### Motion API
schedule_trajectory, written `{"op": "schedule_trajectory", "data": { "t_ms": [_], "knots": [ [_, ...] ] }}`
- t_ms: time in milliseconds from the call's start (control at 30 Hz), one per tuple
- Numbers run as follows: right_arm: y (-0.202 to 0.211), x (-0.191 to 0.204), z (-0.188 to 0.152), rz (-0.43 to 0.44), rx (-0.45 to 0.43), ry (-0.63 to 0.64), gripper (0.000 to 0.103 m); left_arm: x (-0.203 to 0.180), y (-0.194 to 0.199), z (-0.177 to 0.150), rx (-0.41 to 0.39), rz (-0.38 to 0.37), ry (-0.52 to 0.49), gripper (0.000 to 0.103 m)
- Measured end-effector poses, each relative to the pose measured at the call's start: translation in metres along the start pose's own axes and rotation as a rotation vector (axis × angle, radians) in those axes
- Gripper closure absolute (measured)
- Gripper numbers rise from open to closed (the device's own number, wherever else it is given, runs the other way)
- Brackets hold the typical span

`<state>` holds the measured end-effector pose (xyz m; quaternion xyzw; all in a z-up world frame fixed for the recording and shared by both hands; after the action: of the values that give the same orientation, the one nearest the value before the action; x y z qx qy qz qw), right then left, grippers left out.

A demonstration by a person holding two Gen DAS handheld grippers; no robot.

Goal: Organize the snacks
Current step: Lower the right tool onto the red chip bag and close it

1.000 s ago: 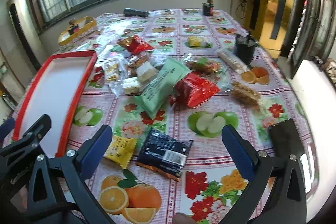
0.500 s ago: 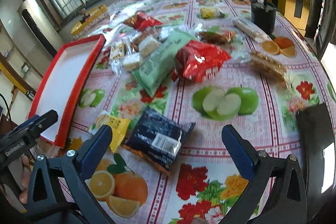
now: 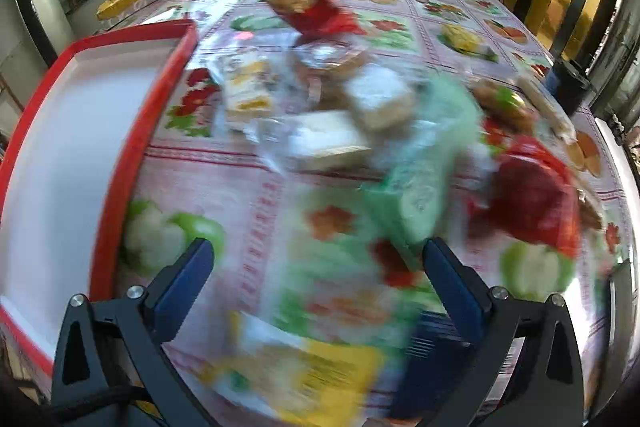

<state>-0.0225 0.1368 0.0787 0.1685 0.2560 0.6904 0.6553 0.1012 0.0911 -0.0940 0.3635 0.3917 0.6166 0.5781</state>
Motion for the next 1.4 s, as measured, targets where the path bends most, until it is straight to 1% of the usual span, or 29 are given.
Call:
{"op": "schedule_trajectory", "data": {
  "t_ms": [33,67,133,167,200,267,300,367,400,533,667,700,767,867,900,933,967,1000,1067,1100,1133,1200,1267,1300,1333,1367,1400],
  "knots": [
    [-0.007,-0.009,0.002,-0.005,0.016,-0.02,0.005,0.01,-0.005,0.001,0.002,-0.005,-0.012,0.0],
    [-0.016,-0.023,0.003,-0.025,0.042,-0.046,0.005,0.016,-0.005,0.003,-0.012,-0.004,-0.017,0.0],
    [-0.036,-0.054,0.001,-0.073,0.098,-0.107,0.005,0.028,-0.008,0.011,-0.012,0.006,-0.012,0.0],
    [-0.052,-0.077,-0.003,-0.084,0.152,-0.157,0.005,0.03,-0.011,0.015,-0.013,0.005,-0.017,0.0],
    [-0.06,-0.091,-0.005,-0.1,0.183,-0.185,0.005,0.031,-0.013,0.018,-0.01,-0.003,-0.014,0.0],
    [-0.072,-0.117,-0.01,-0.152,0.2,-0.233,0.005,0.034,-0.016,0.024,-0.019,-0.009,-0.009,0.0],
    [-0.082,-0.133,-0.013,-0.15,0.211,-0.278,0.005,0.037,-0.017,0.024,-0.021,-0.009,-0.009,0.0],
    [-0.099,-0.152,-0.021,-0.138,0.265,-0.325,0.005,0.038,-0.017,0.024,-0.022,-0.008,-0.011,0.0],
    [-0.113,-0.161,-0.025,-0.165,0.305,-0.346,0.005,0.037,-0.017,0.024,-0.022,-0.008,-0.011,0.0],
    [-0.147,-0.173,-0.039,-0.176,0.413,-0.373,0.005,0.038,-0.017,0.024,-0.022,-0.009,-0.01,0.0],
    [-0.151,-0.182,-0.069,-0.113,0.452,-0.375,0.005,0.037,-0.017,0.024,-0.022,-0.008,-0.01,0.0],
    [-0.155,-0.184,-0.077,-0.079,0.455,-0.368,0.005,0.036,-0.017,0.024,-0.022,-0.008,-0.01,0.0],
    [-0.162,-0.189,-0.09,0.014,0.436,-0.383,0.005,0.037,-0.017,0.024,-0.022,-0.008,-0.01,0.0],
    [-0.169,-0.195,-0.107,0.092,0.442,-0.456,0.004,0.036,-0.017,0.024,-0.023,-0.008,-0.009,0.0],
    [-0.165,-0.197,-0.105,0.118,0.398,-0.465,0.002,0.036,-0.017,0.024,-0.023,-0.008,-0.01,0.0],
    [-0.163,-0.197,-0.104,0.171,0.377,-0.469,0.0,0.036,-0.017,0.025,-0.023,-0.008,-0.01,0.0],
    [-0.164,-0.199,-0.105,0.255,0.364,-0.488,0.0,0.037,-0.017,0.025,-0.023,-0.008,-0.01,0.0],
    [-0.165,-0.203,-0.106,0.324,0.333,-0.505,0.0,0.038,-0.017,0.025,-0.023,-0.008,-0.01,0.0],
    [-0.165,-0.204,-0.105,0.383,0.302,-0.508,0.0,0.037,-0.017,0.025,-0.023,-0.008,-0.009,0.0],
    [-0.166,-0.201,-0.103,0.434,0.316,-0.511,0.0,0.037,-0.017,0.025,-0.023,-0.008,-0.009,0.0],
    [-0.168,-0.198,-0.102,0.46,0.323,-0.509,0.0,0.037,-0.017,0.025,-0.023,-0.008,-0.009,0.0],
    [-0.169,-0.192,-0.099,0.537,0.338,-0.475,0.0,0.037,-0.017,0.025,-0.023,-0.008,-0.009,0.0],
    [-0.172,-0.188,-0.094,0.563,0.378,-0.427,0.0,0.037,-0.017,0.025,-0.023,-0.008,-0.009,0.0],
    [-0.171,-0.185,-0.091,0.56,0.406,-0.376,0.0,0.037,-0.017,0.025,-0.023,-0.008,-0.009,0.0],
    [-0.174,-0.181,-0.089,0.541,0.418,-0.354,0.0,0.037,-0.017,0.025,-0.023,-0.008,-0.009,0.0],
    [-0.172,-0.18,-0.087,0.501,0.425,-0.324,0.0,0.037,-0.017,0.025,-0.023,-0.007,-0.009,0.0],
    [-0.169,-0.18,-0.086,0.466,0.407,-0.304,0.0,0.037,-0.017,0.025,-0.023,-0.007,-0.009,0.0]
  ]
}}
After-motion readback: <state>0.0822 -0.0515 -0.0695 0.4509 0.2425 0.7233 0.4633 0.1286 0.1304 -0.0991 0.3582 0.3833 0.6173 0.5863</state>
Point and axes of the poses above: each gripper's, at about its wrist camera, not at the fingertips, and y roughly against the way its jaws point, x to its left, z to its top, the point moved 2 cm from there along -y, roughly the way its jaws point, and after that the axes turned 6 degrees about x, right-handed, at the moved point
